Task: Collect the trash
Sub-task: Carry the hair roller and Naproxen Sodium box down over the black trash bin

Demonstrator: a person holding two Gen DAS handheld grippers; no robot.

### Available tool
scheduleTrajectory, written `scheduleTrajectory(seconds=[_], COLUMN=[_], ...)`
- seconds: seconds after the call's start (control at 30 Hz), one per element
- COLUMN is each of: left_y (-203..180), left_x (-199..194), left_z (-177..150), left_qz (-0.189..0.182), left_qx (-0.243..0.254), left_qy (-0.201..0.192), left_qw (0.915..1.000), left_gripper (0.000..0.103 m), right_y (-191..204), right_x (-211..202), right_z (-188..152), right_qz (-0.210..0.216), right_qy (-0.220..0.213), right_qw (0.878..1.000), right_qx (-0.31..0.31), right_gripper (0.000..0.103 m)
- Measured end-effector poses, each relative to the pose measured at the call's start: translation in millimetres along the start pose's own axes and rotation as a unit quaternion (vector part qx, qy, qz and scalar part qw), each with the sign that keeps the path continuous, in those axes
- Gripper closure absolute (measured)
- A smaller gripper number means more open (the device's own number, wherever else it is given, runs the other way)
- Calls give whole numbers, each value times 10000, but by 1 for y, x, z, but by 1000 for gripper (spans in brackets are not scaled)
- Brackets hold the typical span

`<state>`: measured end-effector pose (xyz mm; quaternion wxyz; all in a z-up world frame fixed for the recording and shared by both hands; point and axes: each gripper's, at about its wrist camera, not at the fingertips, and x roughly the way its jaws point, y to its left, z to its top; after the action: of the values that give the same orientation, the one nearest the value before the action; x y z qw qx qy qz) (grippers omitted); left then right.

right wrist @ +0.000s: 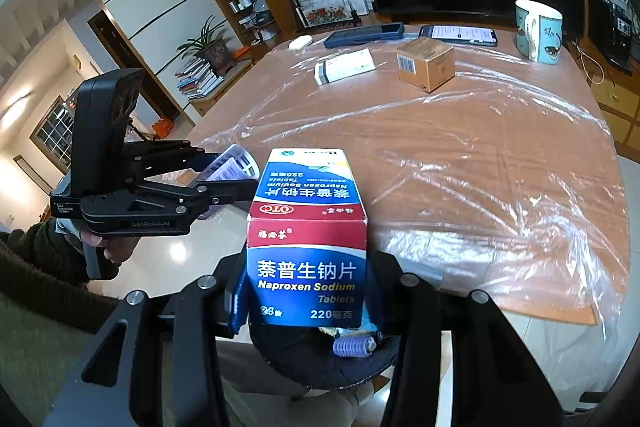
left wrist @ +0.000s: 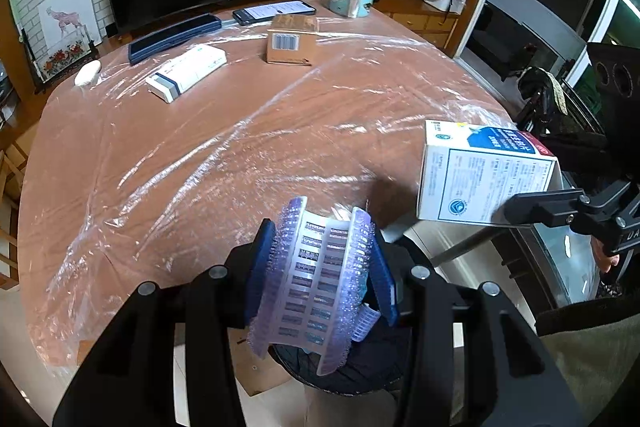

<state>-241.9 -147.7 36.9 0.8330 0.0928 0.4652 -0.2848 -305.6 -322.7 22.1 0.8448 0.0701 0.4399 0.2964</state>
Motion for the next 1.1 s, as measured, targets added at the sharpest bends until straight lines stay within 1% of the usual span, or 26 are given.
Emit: scheduleTrajectory(seconds=[0.27,0.53,0.83,1.0,1.1], left_y=[-13,-28,-43,-46,-46], left_x=[2,4,16,27,35], left_z=[-12,-23,-40,-48,-54], left_qz=[-87,-169,-235,-235,-190], left_qx=[133,402,738,770,811], left_qy=[125,257,546,712,815], left_qw=[9998,9987,9955,9942,9932], left_gripper=[57,57,57,57,57], right_y=[6,8,8,4,3], right_x=[0,1,11,18,24], right_z=[-18,-33,-52,-60,-64], right_qz=[56,92,138,84,-19], right_qy=[180,394,733,858,947], right_qw=[9998,9992,9972,9962,9955], right_qx=[-11,16,41,114,82], right_gripper=[58,58,58,58,58])
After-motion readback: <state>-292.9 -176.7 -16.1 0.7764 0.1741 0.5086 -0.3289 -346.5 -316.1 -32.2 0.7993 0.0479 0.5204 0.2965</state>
